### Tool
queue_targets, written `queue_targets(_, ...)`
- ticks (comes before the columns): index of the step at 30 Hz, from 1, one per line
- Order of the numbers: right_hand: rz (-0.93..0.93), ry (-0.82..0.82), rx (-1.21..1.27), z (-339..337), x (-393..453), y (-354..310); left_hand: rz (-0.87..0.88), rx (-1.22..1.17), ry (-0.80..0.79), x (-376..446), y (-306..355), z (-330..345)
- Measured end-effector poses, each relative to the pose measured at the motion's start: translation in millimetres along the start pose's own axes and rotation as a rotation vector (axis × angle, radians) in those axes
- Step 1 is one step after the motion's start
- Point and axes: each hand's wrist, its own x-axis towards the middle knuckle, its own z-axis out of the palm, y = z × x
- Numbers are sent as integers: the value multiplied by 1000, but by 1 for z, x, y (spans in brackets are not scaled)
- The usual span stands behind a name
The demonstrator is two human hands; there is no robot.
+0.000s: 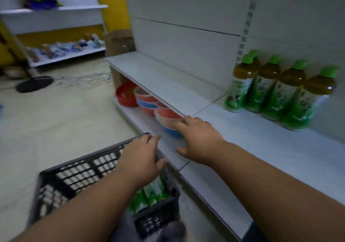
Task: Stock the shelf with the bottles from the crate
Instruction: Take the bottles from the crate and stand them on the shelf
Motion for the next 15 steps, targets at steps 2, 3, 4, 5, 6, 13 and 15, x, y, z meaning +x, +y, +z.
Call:
queue_targets(2, -69, -29, 22, 5, 2, -39, -109, -5, 20, -34, -23, -12)
queue_targets(3, -94, -42, 37, 9, 3, -56, -150, -2, 33, -49, -34, -16)
queue_targets(4, -114, -57, 54, 14, 4, -72, -186, 5, 46, -63, -44, -20)
queue_targets(5, -127, -74, 73, 20, 5, -87, -218, 12, 55, -75, -54, -21)
queue_targets(6, -138, -92, 91, 26, 5, -99, -249, 18, 58, -86, -63, -21)
queue_targets(13, -151, -268, 99, 110, 24, -127, -401, -79, -49, -119, -114, 49)
queue_targets(15, -130, -311, 109, 140, 34, -125, -437, -101, -84, -115, -122, 79)
